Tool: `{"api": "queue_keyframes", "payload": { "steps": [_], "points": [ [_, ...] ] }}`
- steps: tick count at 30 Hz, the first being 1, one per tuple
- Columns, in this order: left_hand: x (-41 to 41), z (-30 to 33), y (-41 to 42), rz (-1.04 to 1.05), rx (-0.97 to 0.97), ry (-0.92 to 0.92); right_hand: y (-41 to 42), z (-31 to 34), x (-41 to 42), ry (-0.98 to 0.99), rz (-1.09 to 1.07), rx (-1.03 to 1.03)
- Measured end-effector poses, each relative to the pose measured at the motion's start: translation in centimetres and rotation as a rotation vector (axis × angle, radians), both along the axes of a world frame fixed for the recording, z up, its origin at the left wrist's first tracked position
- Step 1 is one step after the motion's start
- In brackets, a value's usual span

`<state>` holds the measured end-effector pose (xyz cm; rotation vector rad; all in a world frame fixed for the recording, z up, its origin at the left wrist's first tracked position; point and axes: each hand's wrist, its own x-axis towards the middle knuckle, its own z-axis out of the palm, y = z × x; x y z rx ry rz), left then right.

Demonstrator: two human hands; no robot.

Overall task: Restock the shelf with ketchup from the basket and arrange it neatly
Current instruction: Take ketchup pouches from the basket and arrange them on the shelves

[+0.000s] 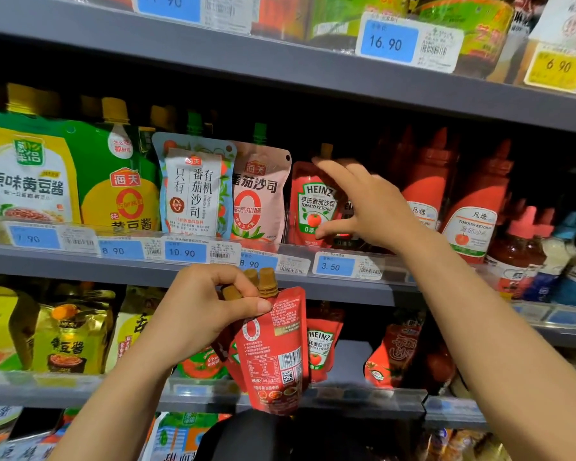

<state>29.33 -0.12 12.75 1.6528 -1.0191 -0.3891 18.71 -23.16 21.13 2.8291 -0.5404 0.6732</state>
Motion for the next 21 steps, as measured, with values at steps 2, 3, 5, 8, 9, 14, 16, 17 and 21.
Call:
{"api": "queue_keyframes", "payload": {
  "steps": [2,3,5,8,9,14,16,17,21],
  "points": [
    [0.0,-0.1,0.1,0.003,-0.007,-0.009,-0.4,-0.5,0.1,-0.009,-0.019,-0.065],
    [0.0,-0.1,0.2,0.004,-0.01,-0.012,-0.6,-0.7,0.1,-0.004,-0.025,-0.098],
    [-0.1,-0.2,0.3,0.007,-0.009,-0.018,-0.8,-1.0,0.1,0.01,-0.035,-0.177],
    [-0.3,-0.2,0.1,0.002,-0.004,-0.017,-0.4,-1.1,-0.2,0.033,-0.069,-0.252],
    [-0.4,-0.2,0.0,-0.002,-0.004,-0.016,-0.3,-1.0,-0.2,0.049,-0.09,-0.27],
    [-1.0,-0.4,-0.3,-0.018,0.001,-0.019,-0.2,-0.7,0.0,0.106,-0.15,-0.159],
    [-1.0,-0.4,-0.3,-0.026,0.008,-0.006,-0.2,-0.8,0.1,0.093,-0.147,-0.099],
    [-1.0,-0.4,-0.3,-0.029,0.014,-0.003,-0.2,-1.0,0.3,0.081,-0.15,-0.099],
    [-0.7,-0.6,-0.1,-0.01,0.02,-0.014,0.1,-1.3,0.9,0.055,-0.172,-0.153]
  ]
}}
